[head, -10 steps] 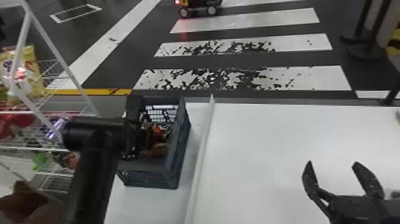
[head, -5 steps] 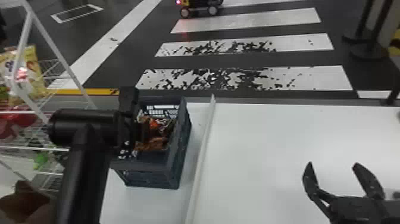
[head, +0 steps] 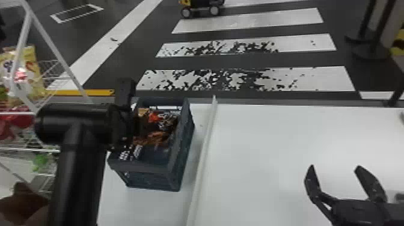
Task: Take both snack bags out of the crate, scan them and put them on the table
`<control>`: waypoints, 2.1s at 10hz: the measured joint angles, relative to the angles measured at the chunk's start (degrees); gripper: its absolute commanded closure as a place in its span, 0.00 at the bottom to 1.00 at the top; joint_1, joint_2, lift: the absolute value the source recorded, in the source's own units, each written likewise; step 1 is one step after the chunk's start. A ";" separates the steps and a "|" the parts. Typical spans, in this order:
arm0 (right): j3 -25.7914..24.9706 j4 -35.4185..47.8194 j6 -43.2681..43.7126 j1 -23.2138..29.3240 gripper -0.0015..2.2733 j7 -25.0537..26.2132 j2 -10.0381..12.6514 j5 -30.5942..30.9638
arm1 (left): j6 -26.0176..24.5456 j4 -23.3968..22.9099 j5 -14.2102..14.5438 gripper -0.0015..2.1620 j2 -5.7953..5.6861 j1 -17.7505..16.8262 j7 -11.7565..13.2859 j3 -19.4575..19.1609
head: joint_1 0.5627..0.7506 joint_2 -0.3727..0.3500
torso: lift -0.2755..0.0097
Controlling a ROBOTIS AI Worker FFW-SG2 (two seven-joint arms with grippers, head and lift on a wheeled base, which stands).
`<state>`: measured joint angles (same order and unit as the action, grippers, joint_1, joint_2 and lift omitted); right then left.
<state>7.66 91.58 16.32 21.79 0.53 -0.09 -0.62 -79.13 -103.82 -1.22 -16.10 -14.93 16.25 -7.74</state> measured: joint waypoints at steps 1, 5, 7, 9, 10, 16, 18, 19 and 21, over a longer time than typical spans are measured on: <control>0.01 0.00 -0.12 0.00 0.02 0.00 0.00 0.07 | -1.07 -1.87 -0.15 0.99 0.01 0.13 -0.07 -0.19 | 0.70 0.86 | 0.65; -0.01 0.00 -1.23 0.06 0.02 0.00 0.00 0.19 | -4.42 -7.25 1.07 0.99 -1.47 0.37 -0.23 -3.25 | 0.70 0.89 | 0.65; -0.01 0.00 -1.96 0.02 0.02 0.00 0.00 0.56 | -5.45 -8.90 2.70 0.99 -2.75 0.28 -0.49 -4.99 | 0.70 0.92 | 0.65; -0.01 0.00 -2.18 0.00 0.02 0.00 0.00 1.11 | -7.04 -11.94 4.81 0.99 -2.43 0.72 -1.78 -5.57 | 0.70 0.91 | 0.65; -0.01 0.00 -2.31 0.02 0.02 0.00 0.00 1.38 | -7.81 -13.52 5.91 0.99 -1.32 0.97 -2.65 -5.45 | 0.70 0.90 | 0.65; -0.12 0.83 -3.34 0.82 0.02 0.00 0.00 2.26 | -9.42 -17.21 8.15 0.99 9.99 0.30 -8.51 1.93 | 0.70 0.69 | 0.65; -0.35 1.21 -3.81 1.17 0.02 0.04 0.00 2.29 | -9.67 -17.36 8.18 0.99 13.51 -0.12 -9.70 5.09 | 0.70 0.60 | 0.65; -0.65 1.50 -4.19 1.17 0.02 0.05 0.00 2.20 | -9.74 -17.52 8.20 0.99 14.54 0.05 -10.03 6.42 | 0.70 0.58 | 0.65; -1.73 1.98 -4.90 0.37 0.02 0.00 0.00 1.93 | -9.71 -17.69 9.14 0.99 15.89 1.87 -10.58 7.93 | 0.70 0.52 | 0.65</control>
<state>5.93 93.56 11.42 22.16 0.53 -0.09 1.31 -88.84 -121.50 7.92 -0.21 -13.06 5.67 0.19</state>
